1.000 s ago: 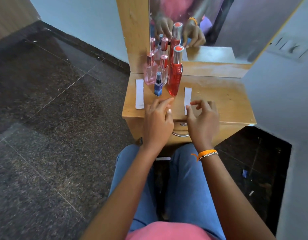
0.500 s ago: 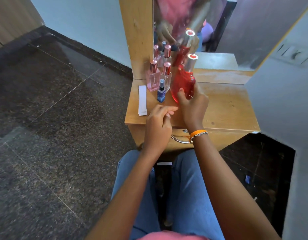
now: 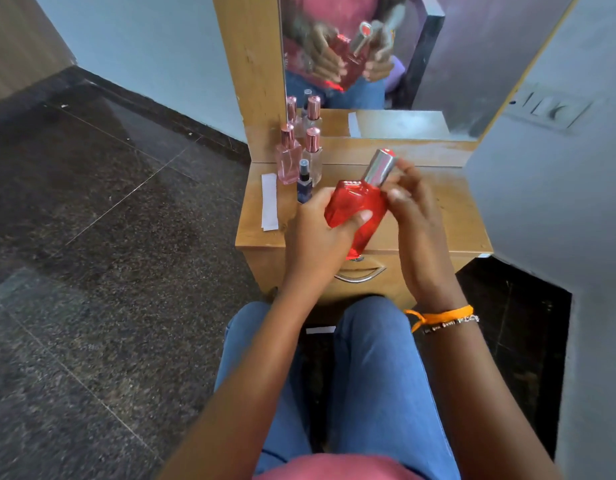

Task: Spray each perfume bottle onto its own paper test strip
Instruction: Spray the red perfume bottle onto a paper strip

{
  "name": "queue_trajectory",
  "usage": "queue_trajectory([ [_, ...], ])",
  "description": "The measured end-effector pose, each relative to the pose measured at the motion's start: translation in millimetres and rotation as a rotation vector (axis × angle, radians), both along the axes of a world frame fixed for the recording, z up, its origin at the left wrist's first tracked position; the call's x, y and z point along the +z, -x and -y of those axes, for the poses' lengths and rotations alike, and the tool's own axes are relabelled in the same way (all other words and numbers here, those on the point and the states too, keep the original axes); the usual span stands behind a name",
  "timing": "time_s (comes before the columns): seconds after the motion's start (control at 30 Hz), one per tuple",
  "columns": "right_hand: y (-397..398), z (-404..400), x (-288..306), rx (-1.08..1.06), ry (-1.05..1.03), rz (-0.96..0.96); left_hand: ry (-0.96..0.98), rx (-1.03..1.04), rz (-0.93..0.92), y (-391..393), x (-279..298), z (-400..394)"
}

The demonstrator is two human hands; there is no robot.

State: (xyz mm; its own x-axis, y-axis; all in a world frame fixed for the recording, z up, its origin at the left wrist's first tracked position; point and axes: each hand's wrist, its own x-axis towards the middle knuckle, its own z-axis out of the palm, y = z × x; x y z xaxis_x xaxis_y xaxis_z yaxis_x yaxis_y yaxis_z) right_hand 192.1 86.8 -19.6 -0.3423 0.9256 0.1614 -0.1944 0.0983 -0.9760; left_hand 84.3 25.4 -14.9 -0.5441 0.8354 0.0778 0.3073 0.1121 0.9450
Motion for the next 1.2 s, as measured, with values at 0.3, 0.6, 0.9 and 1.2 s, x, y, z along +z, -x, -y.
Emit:
queue_trajectory([
  [0.3, 28.0, -11.0, 54.3, -0.182, 0.404, -0.367, 0.023, -0.127, -0.184, -1.1, 4.5, 14.9],
  [0.6, 2.5, -37.7, 16.3, 0.518, 0.599, -0.614, 0.173, -0.465, 0.504, 16.2, -4.5, 19.7],
  [0.9, -0.3, -38.4, 0.1, 0.420, 0.488, -0.902, 0.160, -0.681, 1.031, 15.5, -48.6, 31.3],
  [1.2, -26.6, -55.4, -46.3, -0.259, -0.290, 0.413, 0.095, -0.438, 0.624, 14.8, -36.4, 23.4],
])
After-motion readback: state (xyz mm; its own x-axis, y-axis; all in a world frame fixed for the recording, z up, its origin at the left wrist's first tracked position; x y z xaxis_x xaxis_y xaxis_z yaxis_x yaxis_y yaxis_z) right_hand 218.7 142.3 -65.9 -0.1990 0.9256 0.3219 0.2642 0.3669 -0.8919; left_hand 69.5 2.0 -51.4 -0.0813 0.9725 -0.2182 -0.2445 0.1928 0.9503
